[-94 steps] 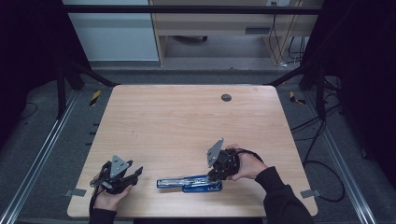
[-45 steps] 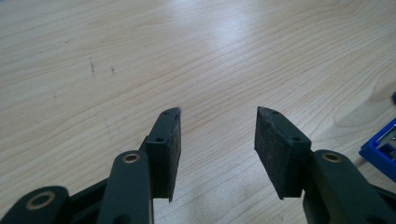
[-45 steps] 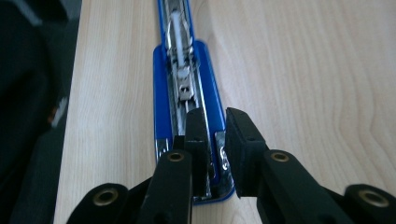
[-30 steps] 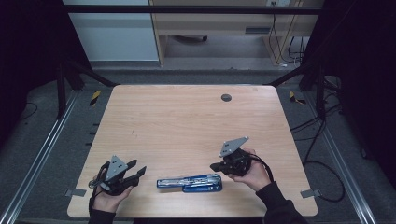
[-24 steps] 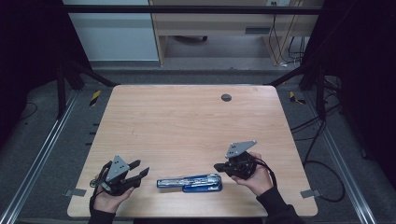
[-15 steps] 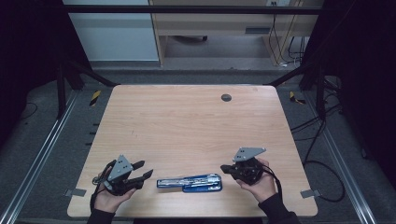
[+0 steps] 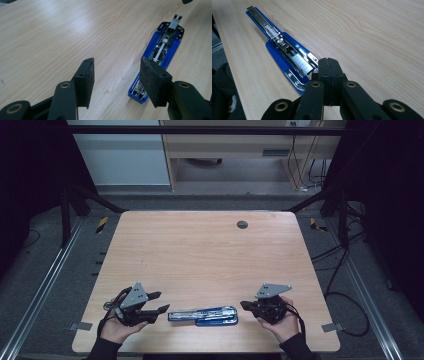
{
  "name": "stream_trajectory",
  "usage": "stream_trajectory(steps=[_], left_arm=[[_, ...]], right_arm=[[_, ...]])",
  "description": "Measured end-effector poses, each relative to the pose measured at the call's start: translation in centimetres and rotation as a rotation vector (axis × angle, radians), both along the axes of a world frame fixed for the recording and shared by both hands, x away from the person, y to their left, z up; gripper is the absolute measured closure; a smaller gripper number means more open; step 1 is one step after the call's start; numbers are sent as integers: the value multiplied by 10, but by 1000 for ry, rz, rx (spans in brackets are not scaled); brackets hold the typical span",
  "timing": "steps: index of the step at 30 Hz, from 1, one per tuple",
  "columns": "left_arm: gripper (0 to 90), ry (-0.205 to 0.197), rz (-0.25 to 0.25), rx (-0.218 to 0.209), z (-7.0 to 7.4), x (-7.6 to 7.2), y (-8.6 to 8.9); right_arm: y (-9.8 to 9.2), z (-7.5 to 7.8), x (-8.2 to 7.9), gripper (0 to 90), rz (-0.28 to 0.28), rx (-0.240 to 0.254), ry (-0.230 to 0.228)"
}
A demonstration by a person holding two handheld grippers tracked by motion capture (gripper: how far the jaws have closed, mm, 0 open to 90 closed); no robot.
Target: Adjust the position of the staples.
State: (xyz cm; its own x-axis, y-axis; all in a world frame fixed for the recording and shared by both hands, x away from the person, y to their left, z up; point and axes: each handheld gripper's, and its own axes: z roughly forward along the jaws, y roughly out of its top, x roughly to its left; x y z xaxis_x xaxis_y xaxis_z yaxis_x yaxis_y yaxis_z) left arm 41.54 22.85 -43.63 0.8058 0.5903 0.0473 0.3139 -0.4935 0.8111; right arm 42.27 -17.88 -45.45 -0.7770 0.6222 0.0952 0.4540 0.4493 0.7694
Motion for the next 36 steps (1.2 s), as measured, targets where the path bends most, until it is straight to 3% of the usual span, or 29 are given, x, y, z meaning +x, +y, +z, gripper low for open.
stream_trajectory(steps=[9,16,24,36], left_arm=[[460,21,-83,20,2,1,-8],[460,43,-172,76,1,5,-19],[454,70,-237,149,-5,10,-25],[452,99,-271,203,-22,11,-28]], right_arm=[[1,-5,-7,900,14,8,3],[6,-7,-11,900,45,2,11],[10,-11,-15,900,67,-9,27],[21,-22,-19,900,79,-33,43]])
